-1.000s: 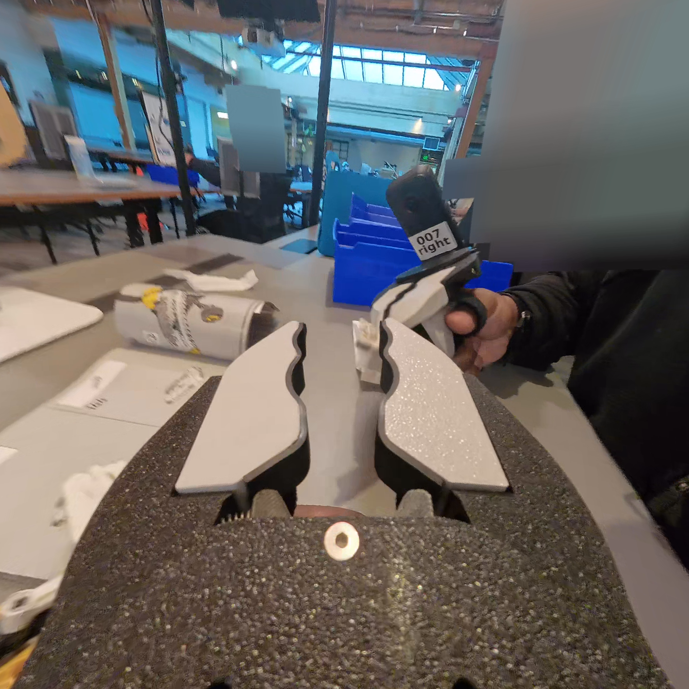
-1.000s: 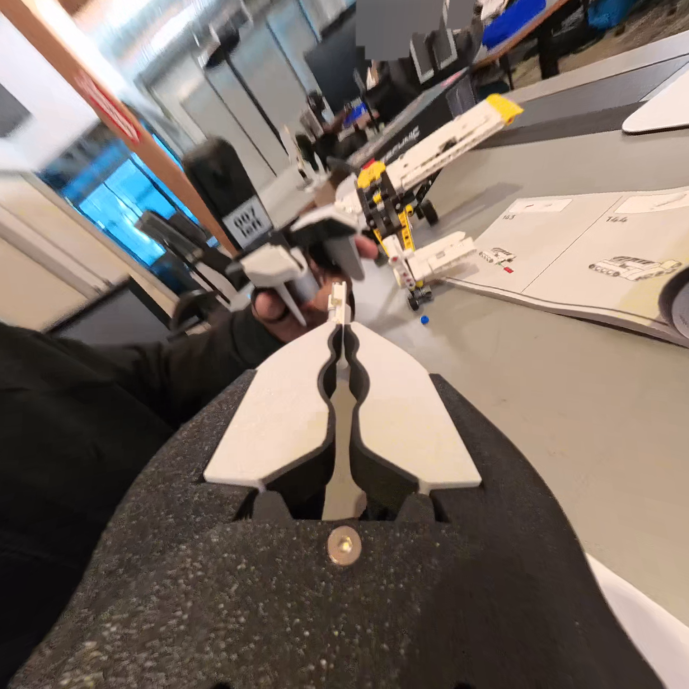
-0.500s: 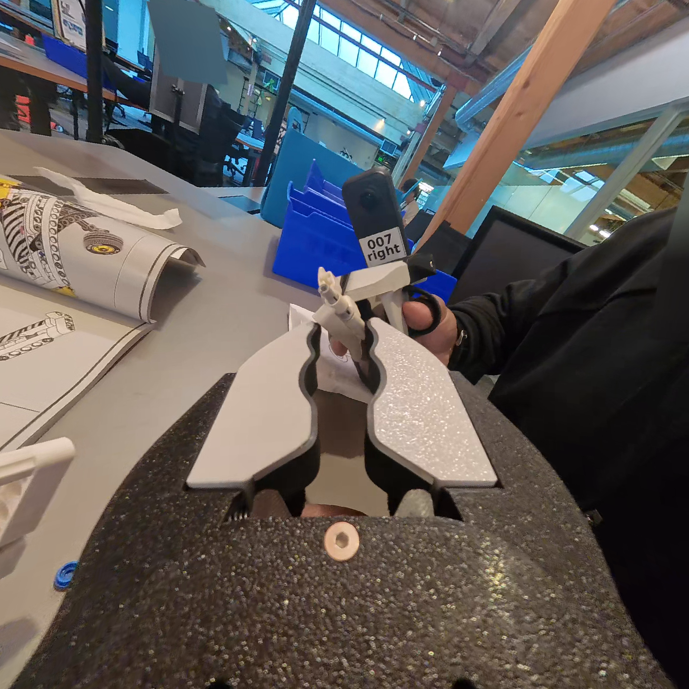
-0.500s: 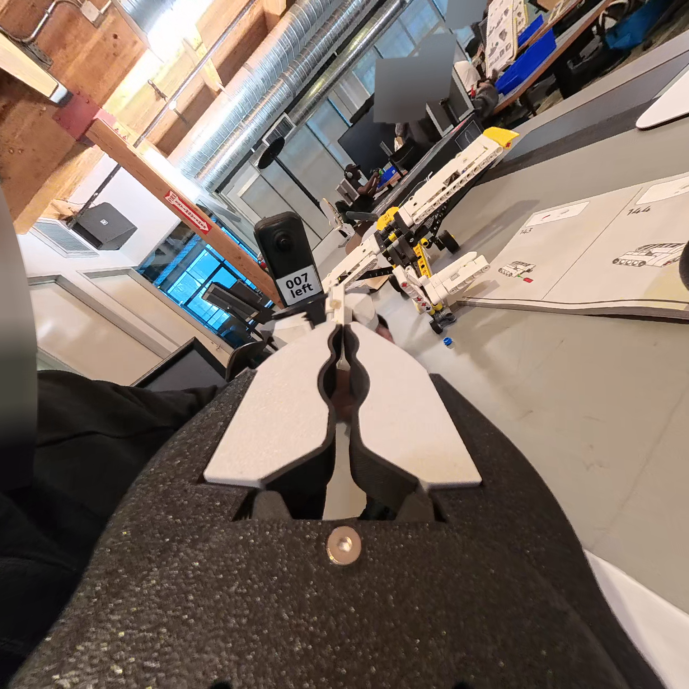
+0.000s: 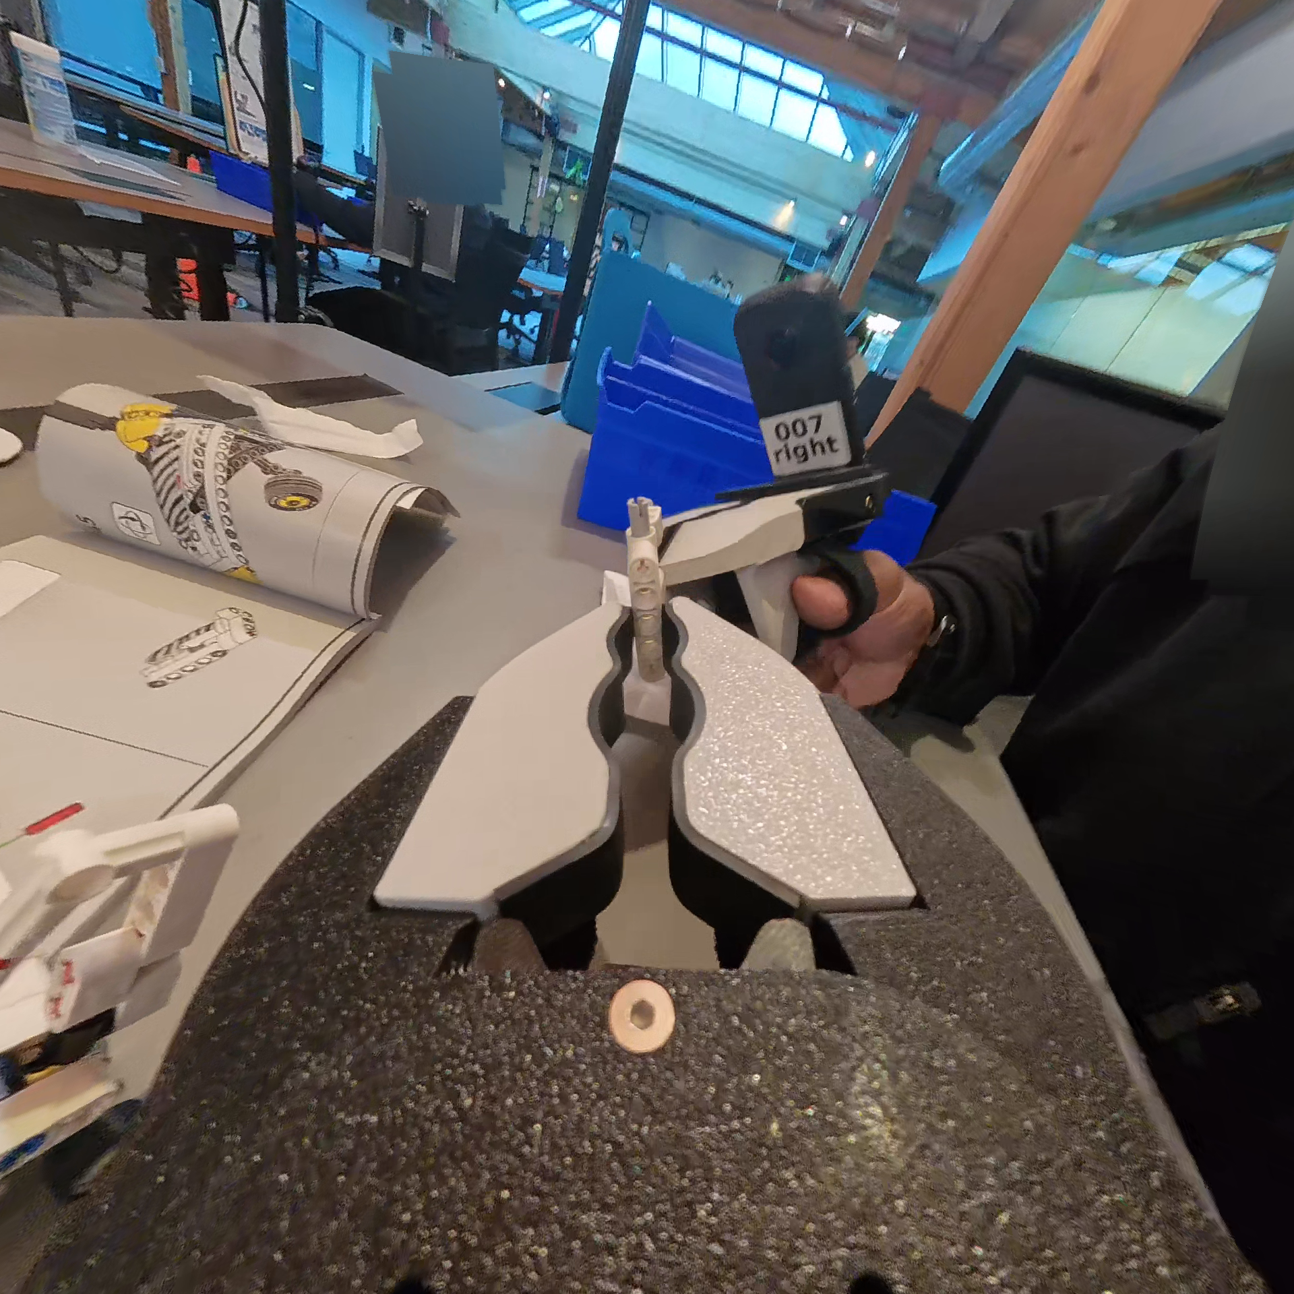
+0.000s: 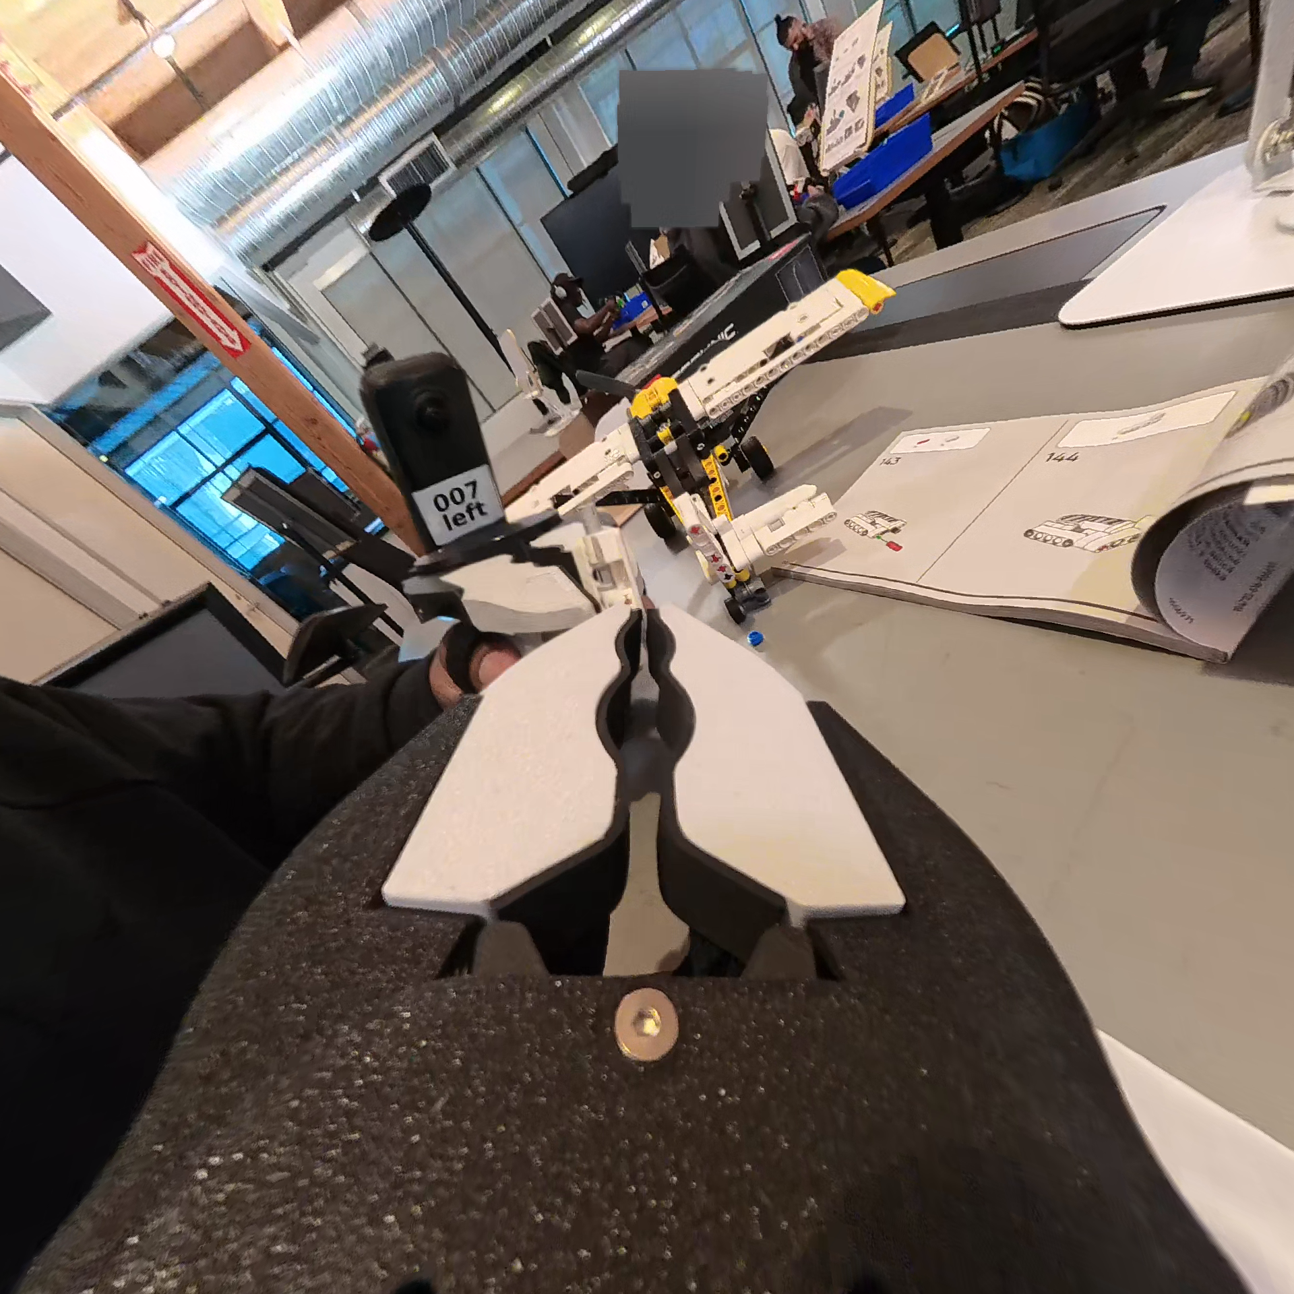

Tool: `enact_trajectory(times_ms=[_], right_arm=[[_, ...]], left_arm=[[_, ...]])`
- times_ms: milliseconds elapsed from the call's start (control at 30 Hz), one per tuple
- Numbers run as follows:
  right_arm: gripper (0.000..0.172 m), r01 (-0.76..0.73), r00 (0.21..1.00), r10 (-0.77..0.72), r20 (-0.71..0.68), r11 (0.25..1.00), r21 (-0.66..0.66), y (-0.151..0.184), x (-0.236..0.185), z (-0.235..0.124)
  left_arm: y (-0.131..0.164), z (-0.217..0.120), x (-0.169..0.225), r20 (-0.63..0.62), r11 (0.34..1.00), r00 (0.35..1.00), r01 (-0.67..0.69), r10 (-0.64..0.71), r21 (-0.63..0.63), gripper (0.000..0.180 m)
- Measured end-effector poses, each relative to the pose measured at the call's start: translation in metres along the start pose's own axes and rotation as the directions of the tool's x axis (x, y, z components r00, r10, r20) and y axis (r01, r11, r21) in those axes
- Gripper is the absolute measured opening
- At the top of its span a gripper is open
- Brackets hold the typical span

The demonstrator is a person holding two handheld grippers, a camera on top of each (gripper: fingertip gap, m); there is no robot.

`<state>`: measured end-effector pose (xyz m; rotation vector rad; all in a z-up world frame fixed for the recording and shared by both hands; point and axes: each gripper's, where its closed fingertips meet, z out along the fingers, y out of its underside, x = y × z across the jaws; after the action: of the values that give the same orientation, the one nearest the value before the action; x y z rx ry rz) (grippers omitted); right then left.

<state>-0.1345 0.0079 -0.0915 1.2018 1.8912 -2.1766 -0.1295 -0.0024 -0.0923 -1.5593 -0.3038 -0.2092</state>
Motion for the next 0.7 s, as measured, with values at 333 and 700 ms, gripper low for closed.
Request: enact_trajectory(times_ms=[333, 700], right_arm=[[0.018, 0.442, 0.893, -0.448, -0.036, 0.89, -0.113, -0.015, -0.014, -0.004], [0.01, 0.617, 0.769, -0.638, 0.019, 0.735, -0.281, 0.017, -0.014, 0.001]], left_arm=[[0.011, -0.005, 0.002, 0.02, 0.963, 0.984, -0.168, 0.176, -0.21, 0.008], [0.038, 0.001, 0.01, -0.02, 0.848, 0.924, -0.359, 0.382, -0.39, 0.008]])
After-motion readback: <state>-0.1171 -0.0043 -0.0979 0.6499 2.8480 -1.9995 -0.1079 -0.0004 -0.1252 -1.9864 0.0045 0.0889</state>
